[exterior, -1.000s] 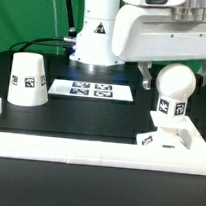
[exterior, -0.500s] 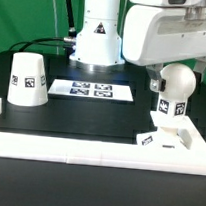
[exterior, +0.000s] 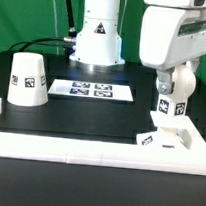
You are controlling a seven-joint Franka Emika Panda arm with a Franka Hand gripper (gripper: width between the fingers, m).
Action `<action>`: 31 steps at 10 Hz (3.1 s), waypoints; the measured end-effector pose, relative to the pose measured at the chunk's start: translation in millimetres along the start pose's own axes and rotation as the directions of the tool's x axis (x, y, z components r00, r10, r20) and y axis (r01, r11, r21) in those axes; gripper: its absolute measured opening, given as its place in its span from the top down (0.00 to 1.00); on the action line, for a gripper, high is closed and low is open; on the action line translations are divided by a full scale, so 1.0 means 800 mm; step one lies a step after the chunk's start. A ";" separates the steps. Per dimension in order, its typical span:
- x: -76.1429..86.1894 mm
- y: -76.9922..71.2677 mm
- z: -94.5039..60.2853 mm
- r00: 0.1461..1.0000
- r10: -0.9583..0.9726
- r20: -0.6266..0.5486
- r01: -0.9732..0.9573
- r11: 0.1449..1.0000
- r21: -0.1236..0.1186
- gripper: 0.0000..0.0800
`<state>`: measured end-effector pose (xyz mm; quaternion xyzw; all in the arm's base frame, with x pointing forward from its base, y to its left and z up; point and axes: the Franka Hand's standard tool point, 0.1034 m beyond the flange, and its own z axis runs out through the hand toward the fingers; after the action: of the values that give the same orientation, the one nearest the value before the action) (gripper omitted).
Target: Assemble lamp
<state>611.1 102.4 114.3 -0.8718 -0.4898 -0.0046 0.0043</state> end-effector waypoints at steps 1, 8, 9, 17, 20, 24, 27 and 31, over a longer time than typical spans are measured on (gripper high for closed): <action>0.000 0.000 0.000 0.999 -0.038 0.002 0.038 0.999 -0.001 0.13; -0.005 0.003 0.002 0.976 -0.214 0.028 0.215 0.976 -0.021 0.28; -0.005 0.003 0.002 0.976 -0.214 0.028 0.214 0.977 -0.021 0.28; -0.002 0.001 0.002 0.934 0.357 0.009 -0.357 0.934 -0.031 0.28; -0.002 0.001 0.000 0.802 0.597 -0.001 -0.597 0.801 -0.034 0.28; -0.007 0.007 -0.004 0.598 0.801 -0.016 -0.801 0.598 -0.037 0.28; -0.011 0.012 -0.006 0.480 0.877 -0.025 -0.877 0.479 -0.038 0.28; -0.013 0.007 -0.005 0.532 0.846 -0.018 -0.846 0.531 -0.039 0.14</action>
Offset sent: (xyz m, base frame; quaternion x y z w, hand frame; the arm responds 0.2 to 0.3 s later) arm -0.0019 0.0058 0.0005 -0.0270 0.0022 -0.1213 0.9922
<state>610.6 90.5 118.5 -0.9998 -0.0070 -0.0112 -0.0136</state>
